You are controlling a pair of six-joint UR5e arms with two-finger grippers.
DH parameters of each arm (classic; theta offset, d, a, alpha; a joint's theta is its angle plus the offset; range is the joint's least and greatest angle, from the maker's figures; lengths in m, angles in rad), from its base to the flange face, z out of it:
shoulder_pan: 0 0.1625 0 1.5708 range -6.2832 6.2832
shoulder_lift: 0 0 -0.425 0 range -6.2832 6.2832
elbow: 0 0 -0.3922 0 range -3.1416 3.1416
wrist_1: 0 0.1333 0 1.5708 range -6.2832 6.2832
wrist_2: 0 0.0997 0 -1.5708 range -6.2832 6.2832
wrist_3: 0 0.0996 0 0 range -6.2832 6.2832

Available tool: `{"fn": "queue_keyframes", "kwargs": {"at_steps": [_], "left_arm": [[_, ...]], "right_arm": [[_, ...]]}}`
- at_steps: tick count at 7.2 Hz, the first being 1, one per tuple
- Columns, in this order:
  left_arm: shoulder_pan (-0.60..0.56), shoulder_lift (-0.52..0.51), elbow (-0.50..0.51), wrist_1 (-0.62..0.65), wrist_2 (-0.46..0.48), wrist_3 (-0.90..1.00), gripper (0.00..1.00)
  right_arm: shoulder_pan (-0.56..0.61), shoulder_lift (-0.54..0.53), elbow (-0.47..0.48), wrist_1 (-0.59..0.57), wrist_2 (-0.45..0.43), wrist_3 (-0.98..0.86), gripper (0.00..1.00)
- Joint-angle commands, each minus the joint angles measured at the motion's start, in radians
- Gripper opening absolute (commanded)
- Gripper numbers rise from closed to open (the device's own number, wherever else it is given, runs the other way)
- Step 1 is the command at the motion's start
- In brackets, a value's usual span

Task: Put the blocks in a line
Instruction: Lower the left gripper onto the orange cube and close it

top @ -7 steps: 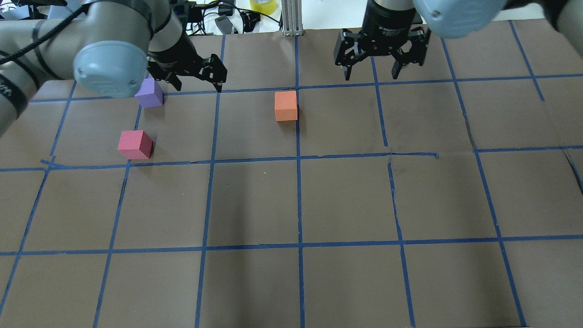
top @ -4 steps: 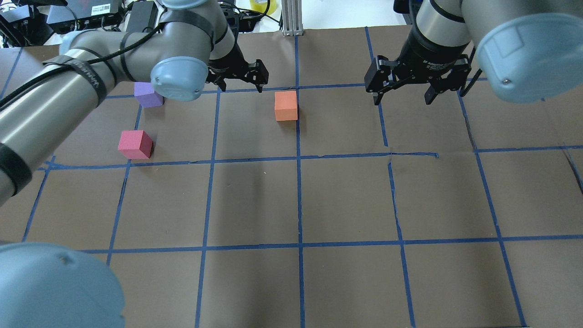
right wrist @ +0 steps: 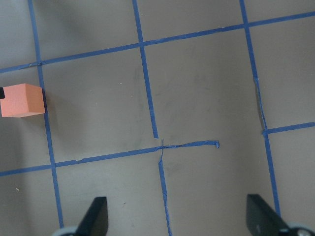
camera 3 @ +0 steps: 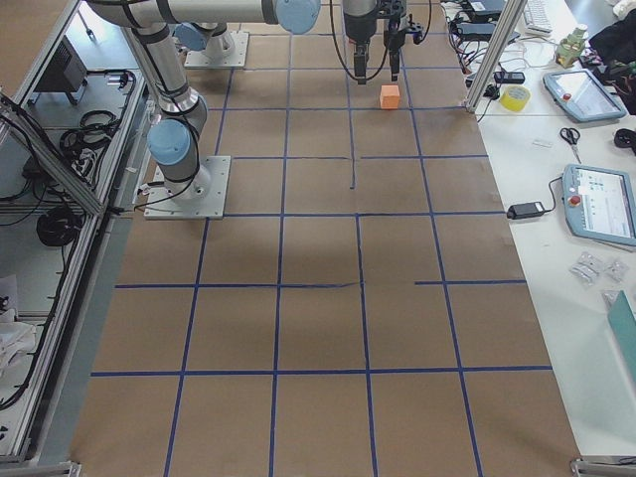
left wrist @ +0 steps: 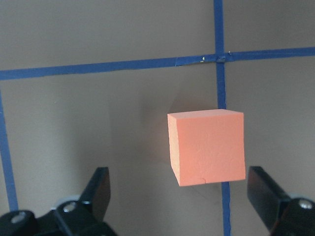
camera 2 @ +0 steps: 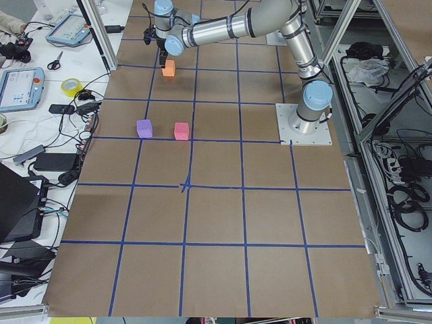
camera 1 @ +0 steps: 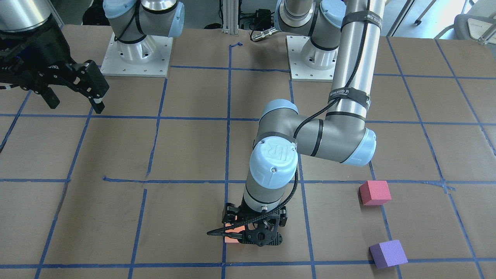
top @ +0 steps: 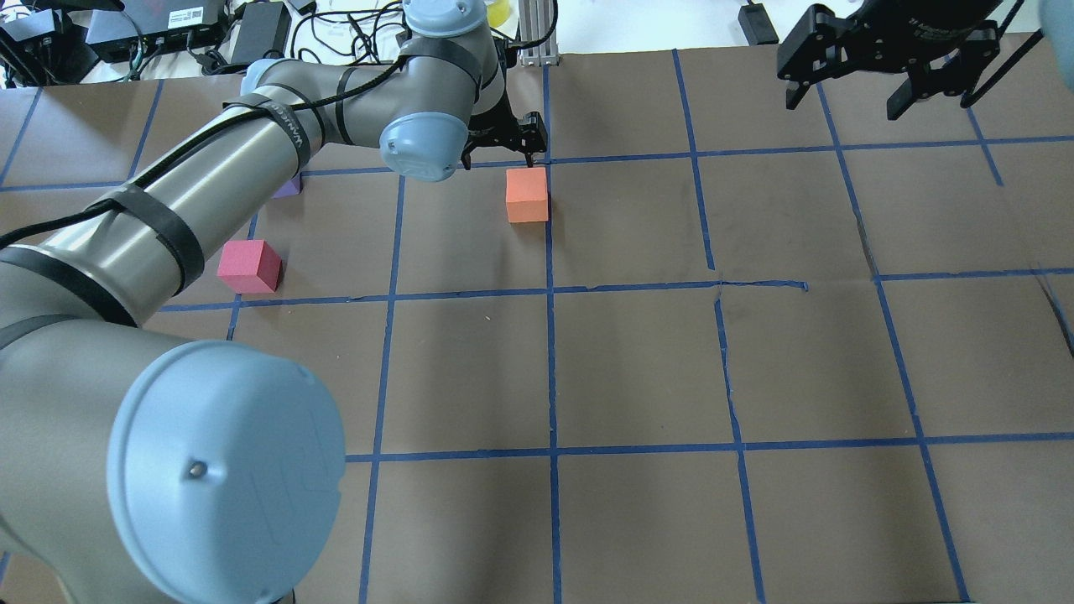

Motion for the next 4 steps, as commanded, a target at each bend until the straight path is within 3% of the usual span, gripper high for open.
{"fn": "queue_keyframes", "kwargs": {"at_steps": [1, 4], "left_arm": [[-0.029, -0.036, 0.033, 0.003, 0.01, -0.078, 1.0], [-0.035, -0.078, 0.044, 0.003, 0.016, -0.083, 1.0]], "right_arm": [[0.021, 0.008, -0.016, 0.01, -0.034, -0.012, 1.0], [0.05, 0.007, 0.002, 0.008, -0.043, -0.054, 1.0]]}}
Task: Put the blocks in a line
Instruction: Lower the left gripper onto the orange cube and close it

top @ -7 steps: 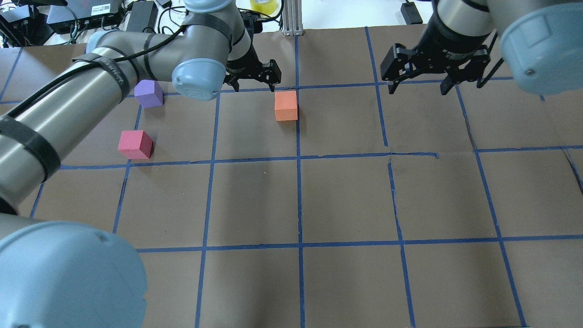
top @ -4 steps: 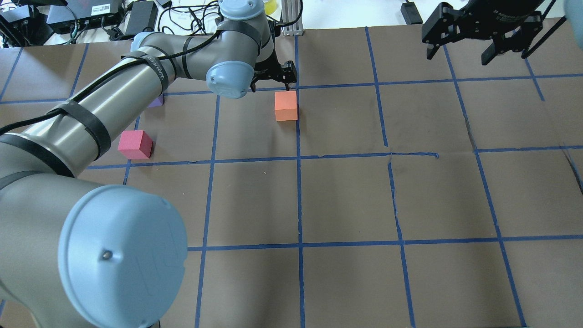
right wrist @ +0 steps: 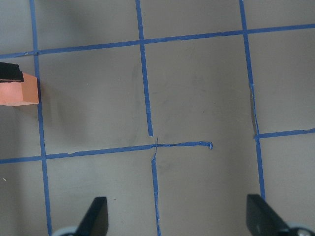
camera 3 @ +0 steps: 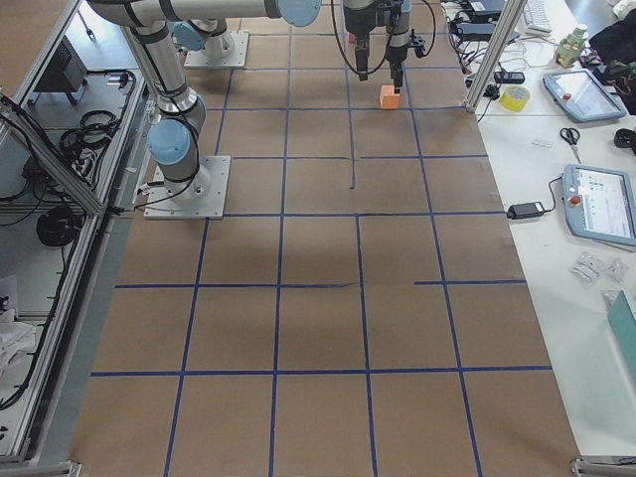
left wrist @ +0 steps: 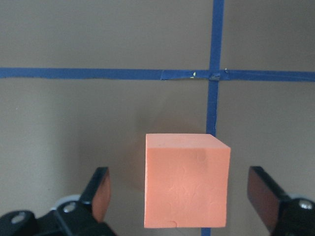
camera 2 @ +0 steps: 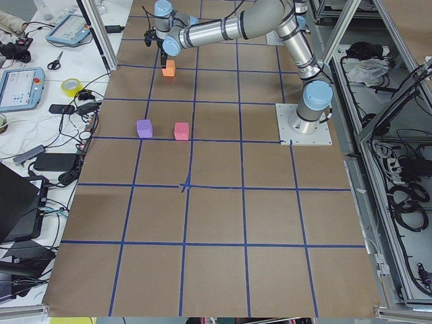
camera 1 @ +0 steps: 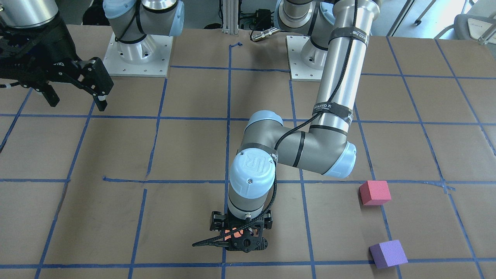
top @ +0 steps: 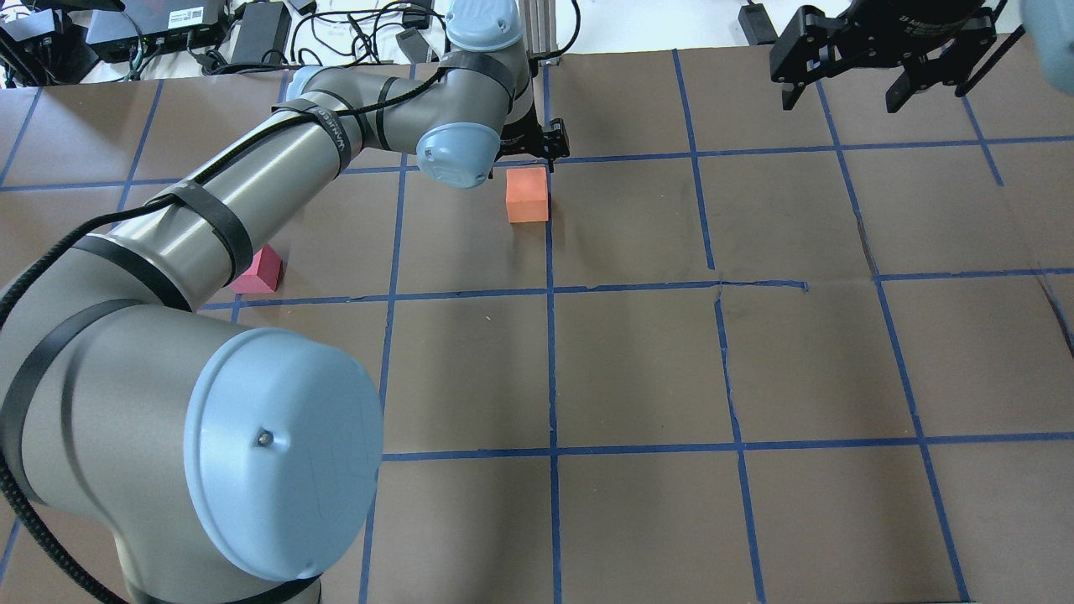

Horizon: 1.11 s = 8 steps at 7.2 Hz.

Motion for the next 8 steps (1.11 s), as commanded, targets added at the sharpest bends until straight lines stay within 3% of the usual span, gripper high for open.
{"fn": "queue_keyframes", "kwargs": {"at_steps": [1, 3, 4, 5, 6, 8], "left_arm": [[-0.002, -0.023, 0.001, -0.006, 0.007, -0.012, 1.0], [-0.002, -0.039, -0.016, -0.007, -0.027, -0.036, 0.99], [-0.003, -0.041, -0.018, -0.007, -0.023, -0.034, 0.77], [-0.003, -0.036, -0.018, -0.007, -0.016, -0.04, 0.49], [-0.003, -0.029, -0.01, -0.007, -0.016, -0.037, 0.42], [0.021, 0.009, -0.011, -0.02, -0.015, 0.024, 0.38]], "right_arm": [[0.007, 0.002, 0.007, 0.0, 0.003, -0.014, 1.0], [0.007, 0.012, 0.01, -0.003, -0.004, -0.011, 1.0], [0.007, 0.014, 0.013, -0.015, -0.007, -0.012, 1.0], [0.007, 0.005, 0.002, -0.017, -0.009, -0.014, 1.0], [0.007, 0.003, 0.011, -0.016, -0.011, -0.015, 1.0], [0.007, -0.021, 0.013, 0.0, -0.007, -0.014, 1.0]]}}
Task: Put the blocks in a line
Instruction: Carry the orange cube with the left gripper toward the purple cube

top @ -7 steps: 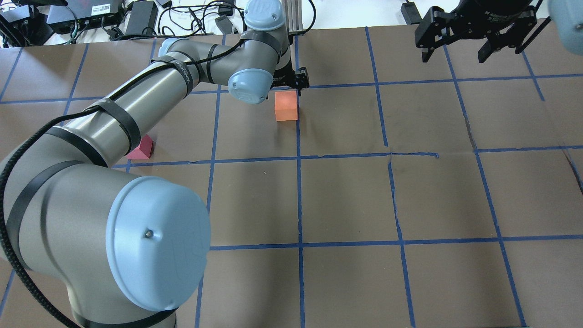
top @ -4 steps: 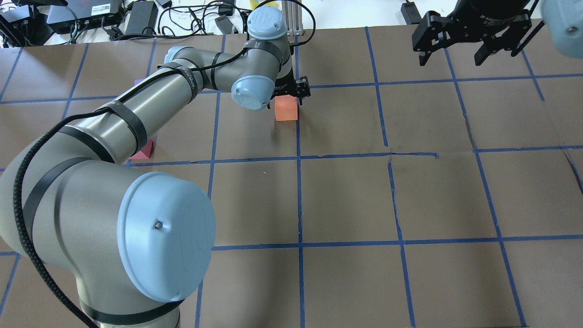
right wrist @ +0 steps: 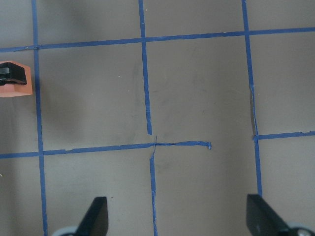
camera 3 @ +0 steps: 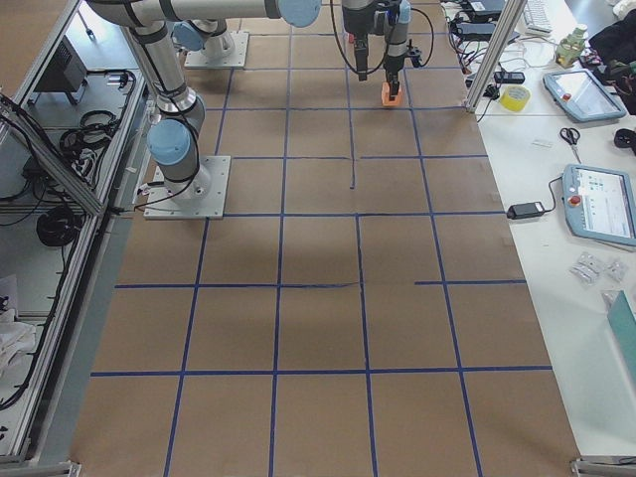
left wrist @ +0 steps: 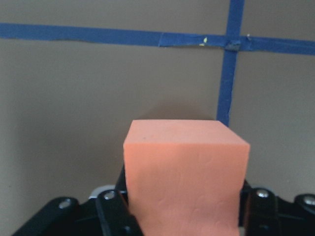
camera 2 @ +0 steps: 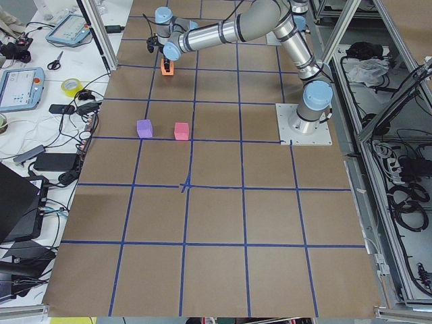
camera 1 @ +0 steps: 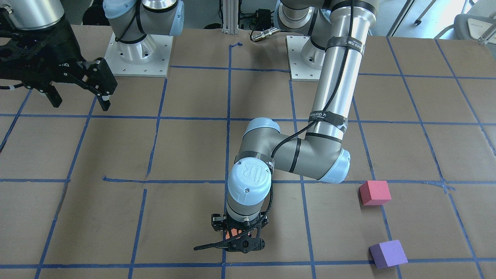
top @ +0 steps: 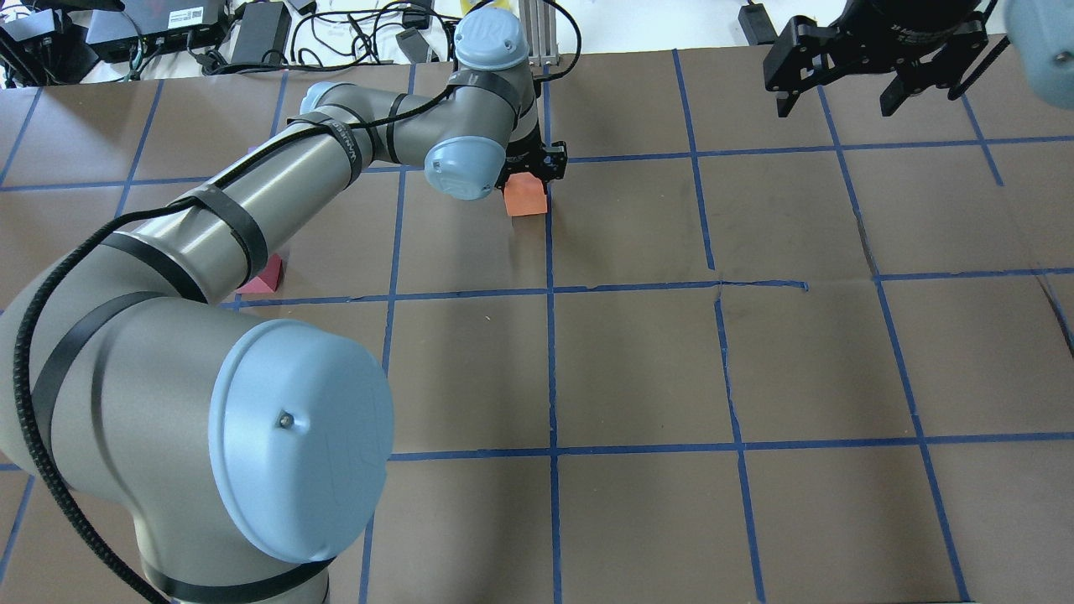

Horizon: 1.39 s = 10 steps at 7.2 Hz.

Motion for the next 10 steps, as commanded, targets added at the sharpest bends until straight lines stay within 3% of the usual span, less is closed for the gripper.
{"fn": "queue_keyframes", "kwargs": {"at_steps": [1, 5, 6, 8, 10], "left_arm": [[0.059, 0.053, 0.005, -0.066, 0.062, 0.076, 0.38], [0.317, 0.152, -0.037, -0.179, 0.113, 0.289, 0.38], [0.394, 0.165, -0.073, -0.171, 0.116, 0.428, 0.38], [0.549, 0.195, -0.145, -0.161, 0.098, 0.623, 0.38], [0.591, 0.203, -0.194, -0.148, 0.072, 0.676, 0.38]], "right_arm": [[0.0, -0.005, 0.003, -0.006, 0.015, 0.002, 1.0], [0.0, -0.014, 0.003, -0.021, 0.006, 0.007, 1.0], [0.0, -0.011, 0.004, -0.079, -0.002, 0.015, 1.0], [0.0, -0.013, 0.003, -0.082, 0.0, 0.016, 1.0], [0.0, -0.031, -0.005, -0.082, -0.002, 0.016, 1.0]]}}
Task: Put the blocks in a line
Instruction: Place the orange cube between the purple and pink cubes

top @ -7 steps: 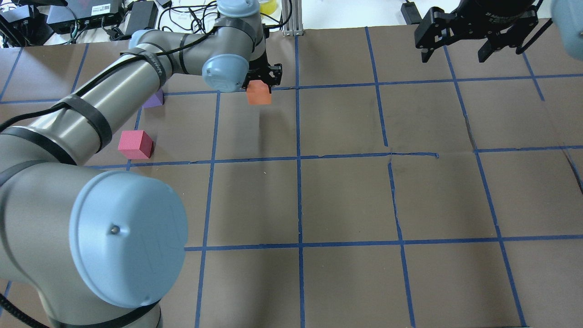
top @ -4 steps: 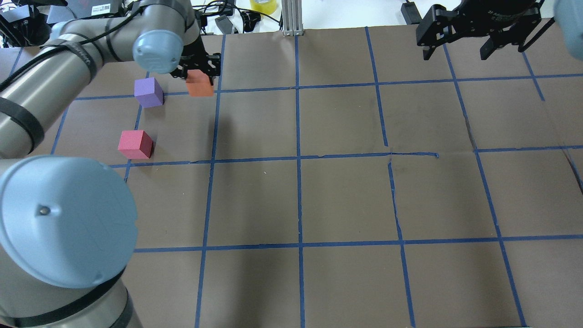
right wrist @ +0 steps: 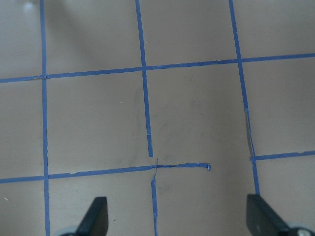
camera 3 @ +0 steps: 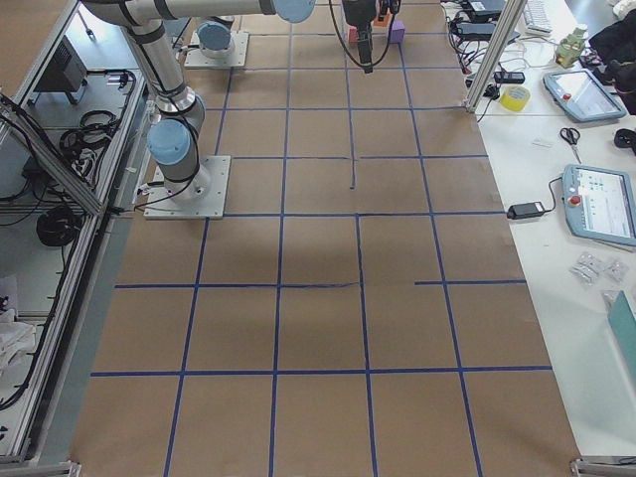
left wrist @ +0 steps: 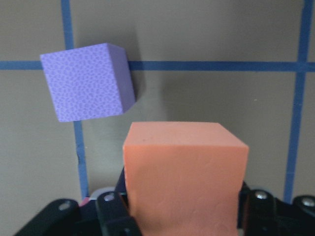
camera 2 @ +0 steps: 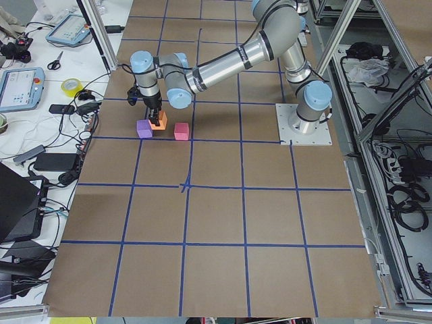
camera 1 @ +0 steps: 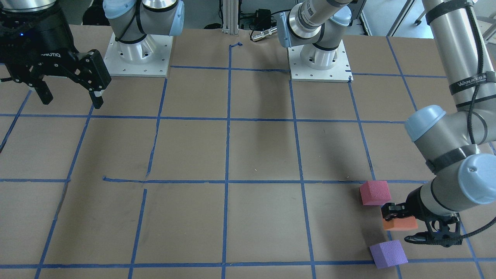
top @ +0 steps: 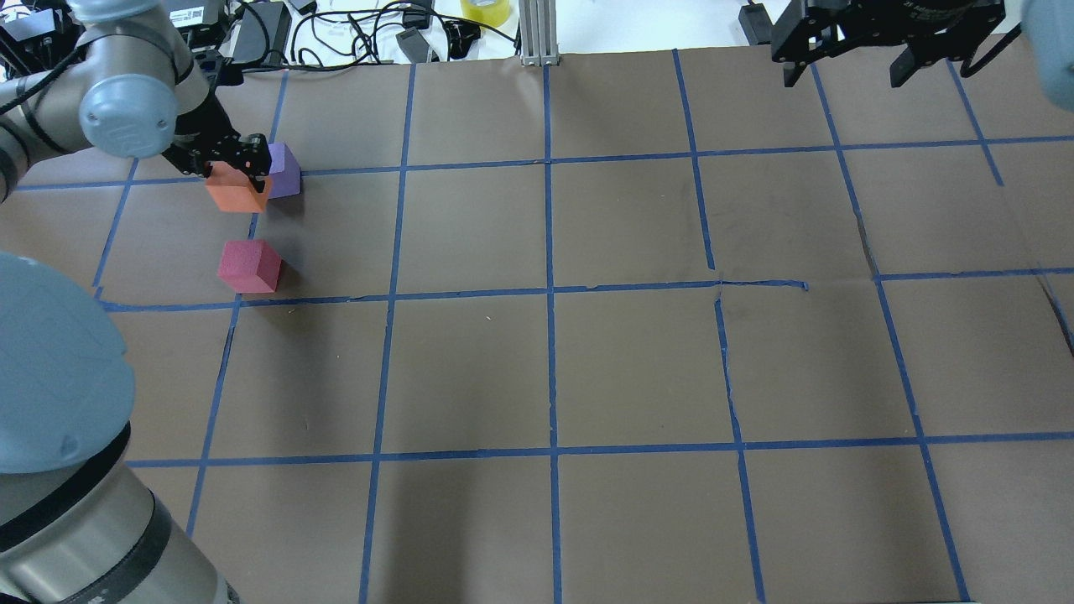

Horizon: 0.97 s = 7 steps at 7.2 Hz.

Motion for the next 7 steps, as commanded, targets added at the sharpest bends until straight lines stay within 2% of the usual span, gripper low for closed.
{"fn": "queue_keyframes", "kwargs": {"at_steps": [1, 2, 4, 7], "left_arm": [[0.028, -0.001, -0.045, 0.056, -0.024, 0.041, 0.38], [0.027, -0.035, -0.05, 0.119, -0.051, 0.041, 0.38], [0.021, -0.043, -0.06, 0.125, -0.079, 0.017, 0.38], [-0.007, -0.047, -0.083, 0.13, -0.073, -0.073, 0.38]], "right_arm": [[0.0, -0.009, 0.0, -0.002, 0.001, 0.004, 1.0], [0.0, -0.011, -0.002, -0.002, 0.006, 0.002, 1.0], [-0.015, -0.005, 0.0, -0.007, 0.007, -0.001, 1.0], [-0.018, -0.009, -0.005, 0.03, 0.01, -0.001, 1.0]]}}
